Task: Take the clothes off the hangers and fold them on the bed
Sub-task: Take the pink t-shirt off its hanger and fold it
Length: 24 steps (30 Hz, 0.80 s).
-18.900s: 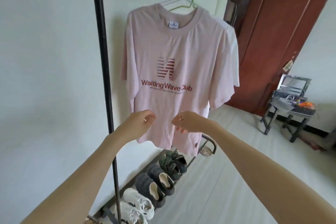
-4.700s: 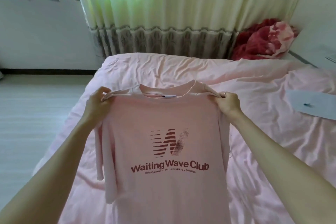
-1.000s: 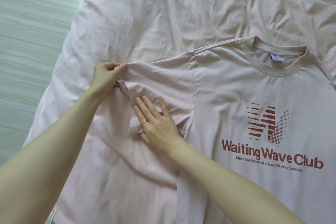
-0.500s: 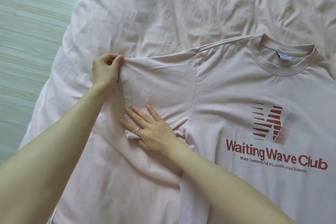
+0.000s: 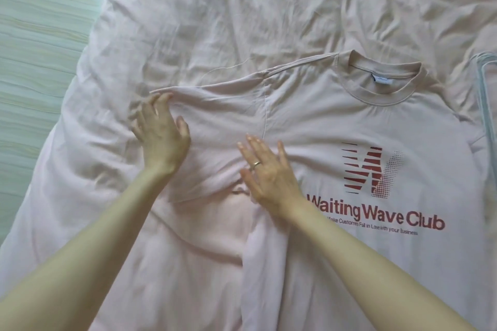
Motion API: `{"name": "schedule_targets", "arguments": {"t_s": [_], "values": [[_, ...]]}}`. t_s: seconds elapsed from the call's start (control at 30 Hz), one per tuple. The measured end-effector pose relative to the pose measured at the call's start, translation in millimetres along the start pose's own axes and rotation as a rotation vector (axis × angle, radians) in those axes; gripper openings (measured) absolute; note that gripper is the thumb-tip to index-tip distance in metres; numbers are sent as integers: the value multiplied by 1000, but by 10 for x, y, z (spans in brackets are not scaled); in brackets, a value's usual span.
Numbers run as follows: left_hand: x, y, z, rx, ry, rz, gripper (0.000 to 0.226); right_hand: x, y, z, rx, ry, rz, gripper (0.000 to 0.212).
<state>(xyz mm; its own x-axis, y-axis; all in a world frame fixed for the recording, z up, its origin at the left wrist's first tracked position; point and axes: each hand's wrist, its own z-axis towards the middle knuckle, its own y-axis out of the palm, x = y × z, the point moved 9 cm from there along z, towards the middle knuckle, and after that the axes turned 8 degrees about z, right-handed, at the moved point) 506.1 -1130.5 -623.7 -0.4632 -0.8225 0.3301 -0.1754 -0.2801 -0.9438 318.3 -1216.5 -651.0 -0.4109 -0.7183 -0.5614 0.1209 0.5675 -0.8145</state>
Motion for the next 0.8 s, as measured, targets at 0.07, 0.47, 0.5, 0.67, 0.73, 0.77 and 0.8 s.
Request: {"name": "schedule_targets", "arguments": {"t_s": [0.07,0.47,0.5,0.67,0.73,0.77,0.8], "values": [[371,92,-239,-38,134,0,43,342,-213,-229,15,85,-6,67],[2423,1199,-1862,-546,463,79,47,2623,-1711,-2144,484,690,17,61],[2556,1280,-1976,-569,476,90,48,2764,-1838,-2293,561,711,53,55],[3072,1648,-2427,-620,459,150,50,3686,-1947,-2777,694,1003,498,39],[3217,1753,-2515,-618,433,177,49,3912,-1797,-2780,589,1054,699,40],[3288,1781,-2535,-612,428,174,49,3954,-1724,-2757,502,1053,744,32],[3360,1801,-2549,-605,429,169,48,3977,-1669,-2725,420,1033,763,20]]}}
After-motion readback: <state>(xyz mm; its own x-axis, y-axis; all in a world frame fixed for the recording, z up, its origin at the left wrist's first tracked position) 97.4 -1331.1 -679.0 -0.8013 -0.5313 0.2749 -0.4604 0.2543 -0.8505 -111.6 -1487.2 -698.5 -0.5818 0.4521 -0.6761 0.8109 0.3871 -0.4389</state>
